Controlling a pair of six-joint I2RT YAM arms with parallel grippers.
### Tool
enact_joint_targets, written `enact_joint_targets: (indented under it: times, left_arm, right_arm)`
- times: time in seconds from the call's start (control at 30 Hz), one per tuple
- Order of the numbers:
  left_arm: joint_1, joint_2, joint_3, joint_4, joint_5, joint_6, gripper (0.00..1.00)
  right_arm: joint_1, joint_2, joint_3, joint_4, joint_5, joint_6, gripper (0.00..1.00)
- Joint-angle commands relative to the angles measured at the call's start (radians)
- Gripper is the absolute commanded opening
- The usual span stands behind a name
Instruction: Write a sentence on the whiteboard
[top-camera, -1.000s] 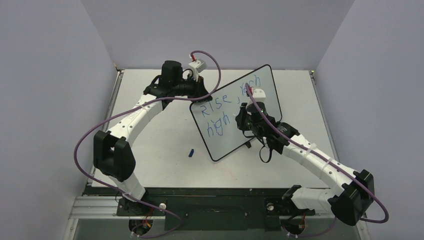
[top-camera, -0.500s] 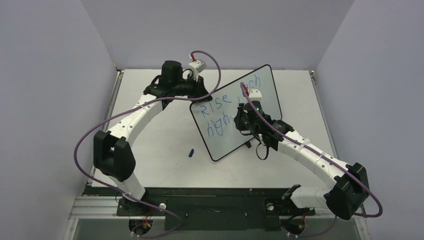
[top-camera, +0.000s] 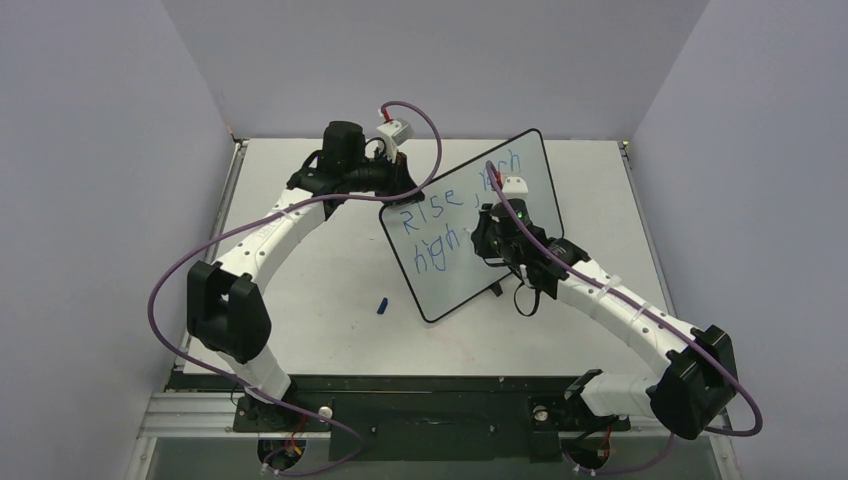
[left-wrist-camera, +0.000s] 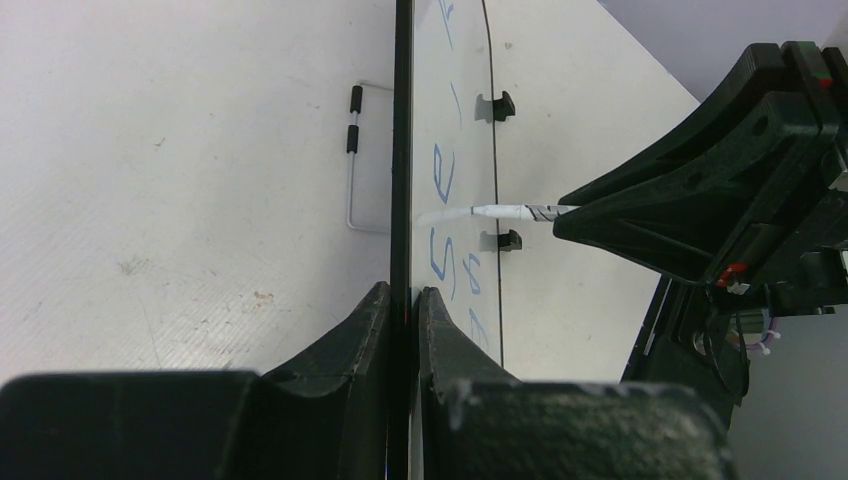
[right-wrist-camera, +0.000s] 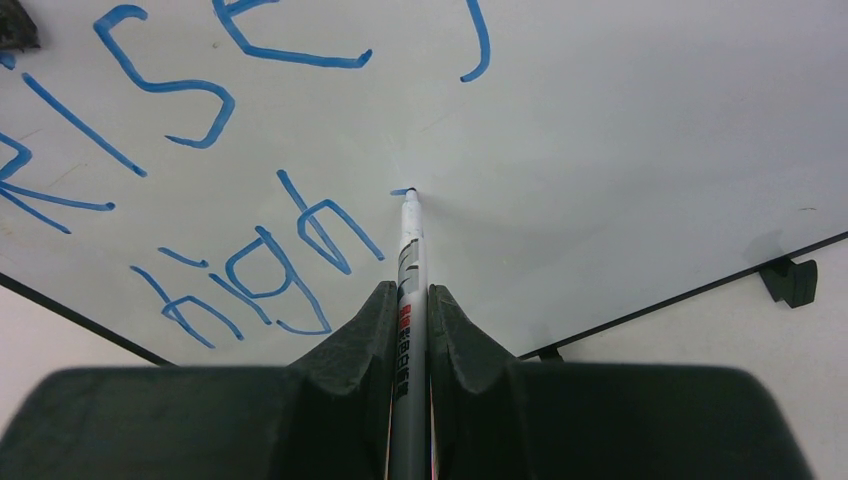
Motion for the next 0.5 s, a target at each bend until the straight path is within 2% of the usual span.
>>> enact_joint_targets:
  times: [0.0, 0.47]
  left_arm:
    - [0.006, -0.046, 0.02, 0.093, -0.025, 0.066, 0.0]
    - [0.005, -0.047, 0.02, 0.093, -0.024, 0.067, 0.0]
  right_arm:
    - [-0.023, 0.007, -0.007, 0.035, 0.0, -0.015, 0.0]
    - [-0.043, 0.034, 0.071, 0.014, -0.014, -0.036, 0.0]
